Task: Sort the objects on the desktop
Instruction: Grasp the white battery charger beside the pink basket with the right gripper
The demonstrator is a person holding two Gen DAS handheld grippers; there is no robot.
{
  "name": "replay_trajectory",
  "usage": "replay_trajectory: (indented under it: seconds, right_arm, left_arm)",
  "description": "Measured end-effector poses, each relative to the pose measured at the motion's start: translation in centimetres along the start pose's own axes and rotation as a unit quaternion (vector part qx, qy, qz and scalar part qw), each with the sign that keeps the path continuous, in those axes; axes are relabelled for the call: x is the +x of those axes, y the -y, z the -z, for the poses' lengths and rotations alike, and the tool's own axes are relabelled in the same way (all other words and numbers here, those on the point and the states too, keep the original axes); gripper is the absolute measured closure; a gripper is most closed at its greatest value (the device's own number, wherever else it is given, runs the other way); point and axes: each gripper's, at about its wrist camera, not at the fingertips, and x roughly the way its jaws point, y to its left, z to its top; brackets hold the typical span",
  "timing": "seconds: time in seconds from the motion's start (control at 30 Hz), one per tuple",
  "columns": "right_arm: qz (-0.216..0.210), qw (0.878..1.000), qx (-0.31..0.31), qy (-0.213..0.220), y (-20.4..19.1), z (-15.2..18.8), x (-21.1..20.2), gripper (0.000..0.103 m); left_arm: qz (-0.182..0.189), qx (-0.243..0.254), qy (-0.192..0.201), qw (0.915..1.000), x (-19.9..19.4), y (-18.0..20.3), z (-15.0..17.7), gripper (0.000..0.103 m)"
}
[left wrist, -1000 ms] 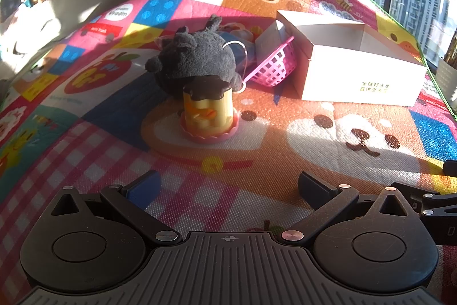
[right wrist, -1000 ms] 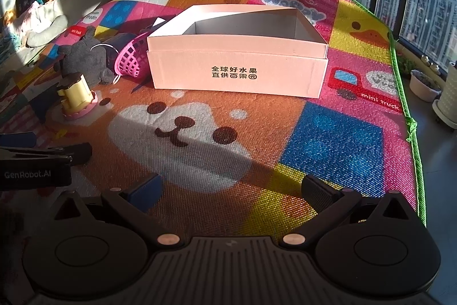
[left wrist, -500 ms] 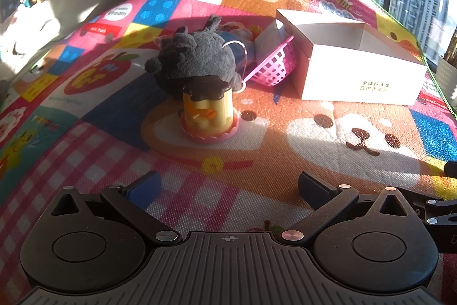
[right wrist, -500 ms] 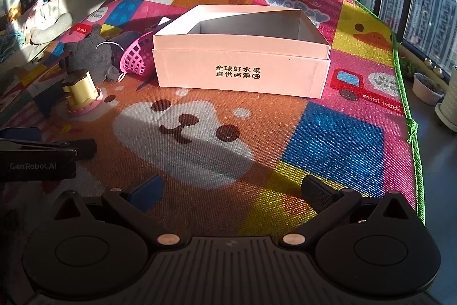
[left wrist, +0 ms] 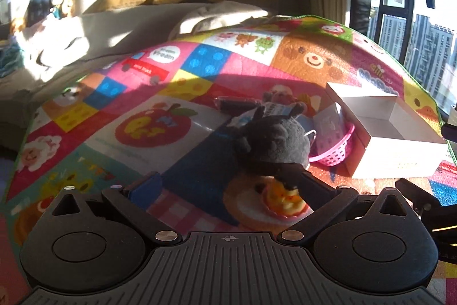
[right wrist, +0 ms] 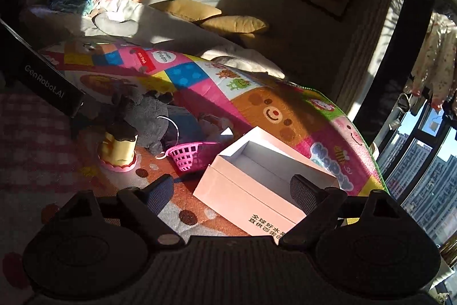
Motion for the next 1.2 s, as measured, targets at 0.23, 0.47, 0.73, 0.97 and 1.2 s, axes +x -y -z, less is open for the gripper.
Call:
replay_trajectory:
  seconds: [0.23, 0.47, 0.73, 0.97, 1.2]
  right_arm:
    - [0.007, 0.997, -0.071, -0.022, -3.2, -3.2, 8.7, 0.017]
    - [-0.036, 0.995, -0.057, -0.069, -3.6, -3.6, 11.6, 0.061]
    - [-0.063, 0.993, -0.073, -0.063, -3.5, -1.8, 7.5, 0.097]
    - [-0.074, 0.995, 0.021, -0.069, 0.0, -4.9, 8.6, 0.075]
    - [-0.105, 0.980, 0.061, -0.159, 0.9, -7.4, 16.5, 0.044]
  left_arm:
    - [0.004, -0.030, -0.027, 0.9992, 0.0, -3.5, 0.7, 0.000]
    - [0.039, -0.042, -0.043, 0.9974, 0.8, -3.2, 1.8, 0.000]
    - [0.049, -0.049, -0.047, 0.9965, 0.9, -2.6, 2.3, 0.000]
    - [0.057, -0.052, -0.045, 0.9960, 1.0, -2.2, 2.2, 0.000]
    - [0.068, -0.059, -0.047, 0.9949, 0.9, -2.7, 2.3, 0.000]
